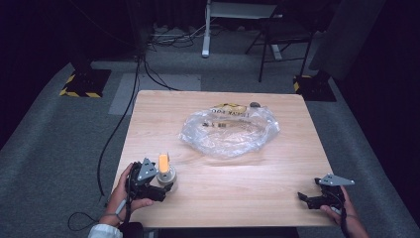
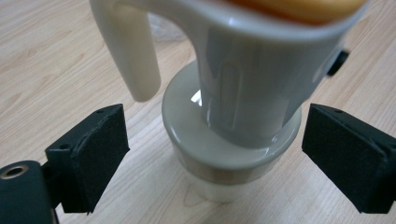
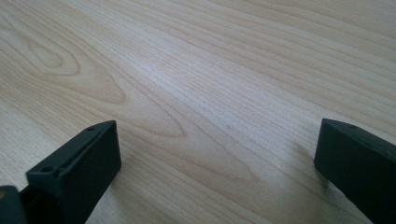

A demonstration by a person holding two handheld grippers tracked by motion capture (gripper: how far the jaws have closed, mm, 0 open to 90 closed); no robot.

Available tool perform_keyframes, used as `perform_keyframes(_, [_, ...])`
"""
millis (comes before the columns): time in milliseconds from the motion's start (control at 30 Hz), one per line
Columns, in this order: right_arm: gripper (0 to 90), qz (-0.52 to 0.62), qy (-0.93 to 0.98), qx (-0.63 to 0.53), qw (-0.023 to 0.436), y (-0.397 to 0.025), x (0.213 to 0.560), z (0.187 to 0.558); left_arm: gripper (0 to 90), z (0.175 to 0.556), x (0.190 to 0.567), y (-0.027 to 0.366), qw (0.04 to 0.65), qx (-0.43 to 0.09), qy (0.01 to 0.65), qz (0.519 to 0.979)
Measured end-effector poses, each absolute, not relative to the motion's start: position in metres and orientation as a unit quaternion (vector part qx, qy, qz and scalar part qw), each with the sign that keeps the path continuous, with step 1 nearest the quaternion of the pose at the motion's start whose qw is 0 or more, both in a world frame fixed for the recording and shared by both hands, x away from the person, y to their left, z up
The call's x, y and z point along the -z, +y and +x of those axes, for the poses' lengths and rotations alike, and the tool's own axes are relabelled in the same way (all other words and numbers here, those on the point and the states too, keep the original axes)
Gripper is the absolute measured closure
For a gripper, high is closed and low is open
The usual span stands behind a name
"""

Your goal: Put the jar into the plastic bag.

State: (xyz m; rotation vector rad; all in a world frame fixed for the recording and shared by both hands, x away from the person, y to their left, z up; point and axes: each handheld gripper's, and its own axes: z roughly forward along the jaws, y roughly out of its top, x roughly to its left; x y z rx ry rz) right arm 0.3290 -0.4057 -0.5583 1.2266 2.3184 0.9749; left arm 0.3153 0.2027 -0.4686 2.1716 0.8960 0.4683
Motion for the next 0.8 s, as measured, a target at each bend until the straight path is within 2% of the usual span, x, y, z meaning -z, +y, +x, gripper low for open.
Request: perform_keyframes(800, [0.4, 0.432, 0.816, -0.343, 0.171, -0.406, 0.558, 0.329, 19.7, 0.320, 0.462, 0.192, 0.393, -0.187, 0.351, 0.829])
